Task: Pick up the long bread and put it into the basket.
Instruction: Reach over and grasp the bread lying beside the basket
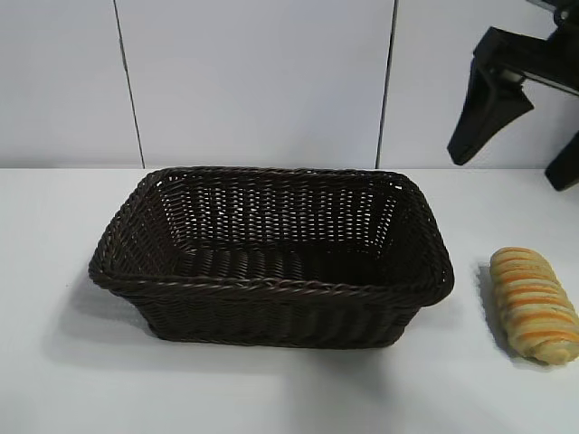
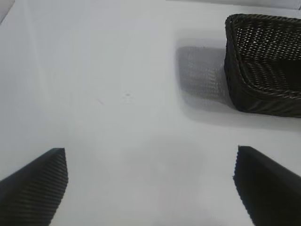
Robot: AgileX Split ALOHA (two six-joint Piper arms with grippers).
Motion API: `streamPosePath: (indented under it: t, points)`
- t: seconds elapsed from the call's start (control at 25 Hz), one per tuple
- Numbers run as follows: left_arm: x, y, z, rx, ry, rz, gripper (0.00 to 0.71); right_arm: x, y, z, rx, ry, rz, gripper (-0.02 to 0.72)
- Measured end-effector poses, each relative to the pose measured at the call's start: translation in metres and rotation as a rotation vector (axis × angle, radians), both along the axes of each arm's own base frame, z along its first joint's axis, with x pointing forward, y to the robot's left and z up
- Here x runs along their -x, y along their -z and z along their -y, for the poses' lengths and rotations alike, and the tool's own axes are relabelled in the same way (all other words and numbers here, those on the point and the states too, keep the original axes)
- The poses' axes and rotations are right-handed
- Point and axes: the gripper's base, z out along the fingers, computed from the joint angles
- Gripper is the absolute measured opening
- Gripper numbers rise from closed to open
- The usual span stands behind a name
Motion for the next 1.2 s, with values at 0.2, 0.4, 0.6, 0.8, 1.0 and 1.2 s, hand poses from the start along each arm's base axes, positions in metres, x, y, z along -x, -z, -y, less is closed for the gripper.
streamPosePath:
  t: [0.2,0.4,0.6,0.8,1.0,1.2]
  points:
    - [0.000,0.000,0.000,0.000,0.000,0.000,0.694,-0.006,0.011,0.006,0.037,0.018,-0.004,0.695]
    - [0.000,0.000,0.000,0.000,0.000,0.000,0.694,-0.013,0.049,0.007,0.027,0.063,-0.043,0.695]
    - [0.000,0.000,0.000,0.000,0.000,0.000,0.694,-0.021,0.065,0.008,0.025,0.083,-0.027,0.695]
    - [0.000,0.000,0.000,0.000,0.000,0.000,0.694,-0.031,0.090,0.008,0.018,0.112,-0.059,0.695]
    - [0.000,0.000,0.000,0.000,0.000,0.000,0.694,-0.036,0.112,0.008,0.011,0.121,-0.097,0.692]
    - [0.000,0.000,0.000,0.000,0.000,0.000,0.694,-0.038,0.126,0.007,-0.013,0.146,-0.137,0.580]
